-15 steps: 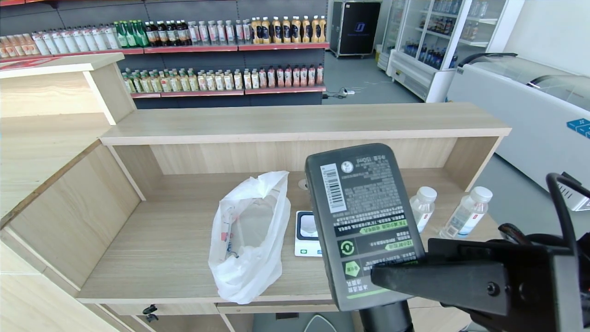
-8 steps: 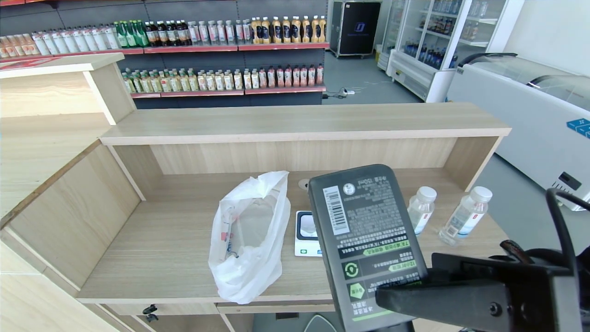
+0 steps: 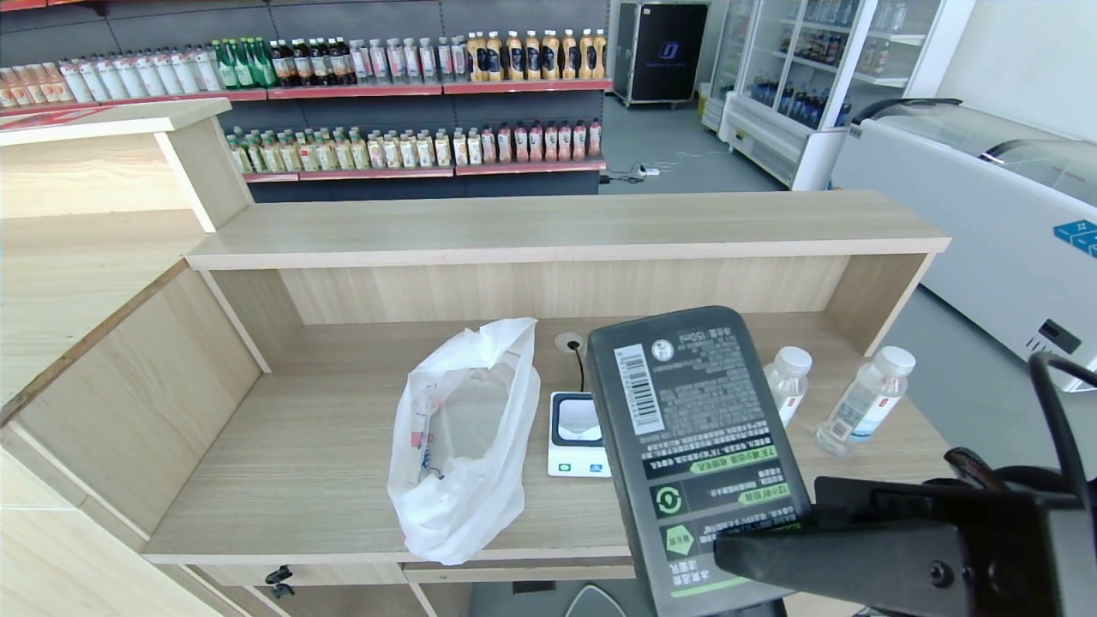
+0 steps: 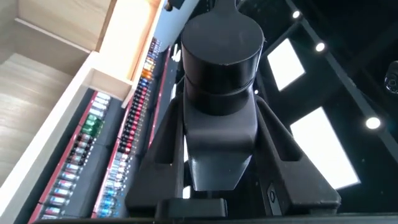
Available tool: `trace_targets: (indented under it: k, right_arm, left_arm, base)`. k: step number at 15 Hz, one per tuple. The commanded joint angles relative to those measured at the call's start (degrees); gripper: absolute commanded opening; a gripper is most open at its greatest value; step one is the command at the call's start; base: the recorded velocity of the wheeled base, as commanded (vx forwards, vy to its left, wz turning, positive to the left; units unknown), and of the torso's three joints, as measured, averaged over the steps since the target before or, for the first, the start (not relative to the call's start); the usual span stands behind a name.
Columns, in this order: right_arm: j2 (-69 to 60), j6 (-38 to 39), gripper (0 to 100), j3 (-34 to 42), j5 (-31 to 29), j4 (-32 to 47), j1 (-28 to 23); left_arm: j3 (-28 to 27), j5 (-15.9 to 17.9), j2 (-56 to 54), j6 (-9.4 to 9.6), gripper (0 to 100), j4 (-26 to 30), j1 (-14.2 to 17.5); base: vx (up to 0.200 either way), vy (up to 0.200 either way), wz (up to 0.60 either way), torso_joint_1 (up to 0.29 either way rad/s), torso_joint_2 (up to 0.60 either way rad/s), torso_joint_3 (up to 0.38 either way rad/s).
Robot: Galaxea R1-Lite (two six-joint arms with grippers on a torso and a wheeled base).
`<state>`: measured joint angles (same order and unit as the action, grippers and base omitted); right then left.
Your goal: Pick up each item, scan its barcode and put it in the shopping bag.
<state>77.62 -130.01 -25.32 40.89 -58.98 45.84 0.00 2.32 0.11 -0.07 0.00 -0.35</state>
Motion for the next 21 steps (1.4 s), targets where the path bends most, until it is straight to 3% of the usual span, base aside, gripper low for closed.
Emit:
trace_targets:
  k: [1,2,3,4,7,10,12,14,17,21]
  right_arm:
    - [0.52,24.46,0,-5.79,-4.85,3.61,-4.97]
    - [-0.10,34.04,0,-5.97,-6.43,7.03,-8.57]
    - [-3.44,47.31,0,-6.41,-8.46,10.55,-16.48]
    - [-5.72,54.69,0,-6.67,-9.86,12.04,-24.39]
    - [-7.13,73.06,0,-9.75,-9.86,15.47,-40.04]
    - [-7.30,90.11,0,-3.95,-10.39,16.09,-54.27]
    - [-7.13,99.60,0,-4.04,-10.74,20.92,-57.97]
    - [-8.71,103.82,0,-3.42,-10.92,28.30,-59.99]
    - [-10.82,103.91,0,-0.52,-10.92,30.33,-63.50]
    - [-11.08,107.25,0,-0.78,-10.13,30.15,-62.01]
  left_arm:
    - [0.00,0.06,-0.02,-0.10,100,0.00,0.00]
    - [0.00,0.06,-0.02,-0.01,100,0.00,0.00]
    - [0.00,-0.03,-0.02,-0.01,100,0.00,0.00]
    - [0.00,-0.03,-0.02,-0.01,100,0.00,0.00]
    - [0.00,-0.03,-0.02,-0.01,100,0.00,0.00]
    - [0.00,-0.03,-0.02,-0.01,100,0.00,0.00]
    - [0.00,-0.03,-0.02,-0.01,100,0.00,0.00]
    - [0.00,0.06,-0.02,-0.10,100,0.00,0.00]
    - [0.00,-0.03,-0.02,-0.01,100,0.00,0.00]
    - [0.00,-0.03,-0.02,-0.10,100,0.00,0.00]
  base:
    - [0.000,0.000,0.00,0.000,0.00,0.000]
    - [0.000,0.000,0.00,0.000,0.00,0.000]
    - [0.000,0.000,0.00,0.000,0.00,0.000]
    - [0.000,0.000,0.00,0.000,0.00,0.000]
    - [0.000,0.000,0.00,0.000,0.00,0.000]
    - [0.000,0.000,0.00,0.000,0.00,0.000]
    - [0.000,0.000,0.00,0.000,0.00,0.000]
    - [0.000,0.000,0.00,0.000,0.00,0.000]
    - [0.000,0.000,0.00,0.000,0.00,0.000]
    - [0.000,0.000,0.15,0.001,0.00,0.002]
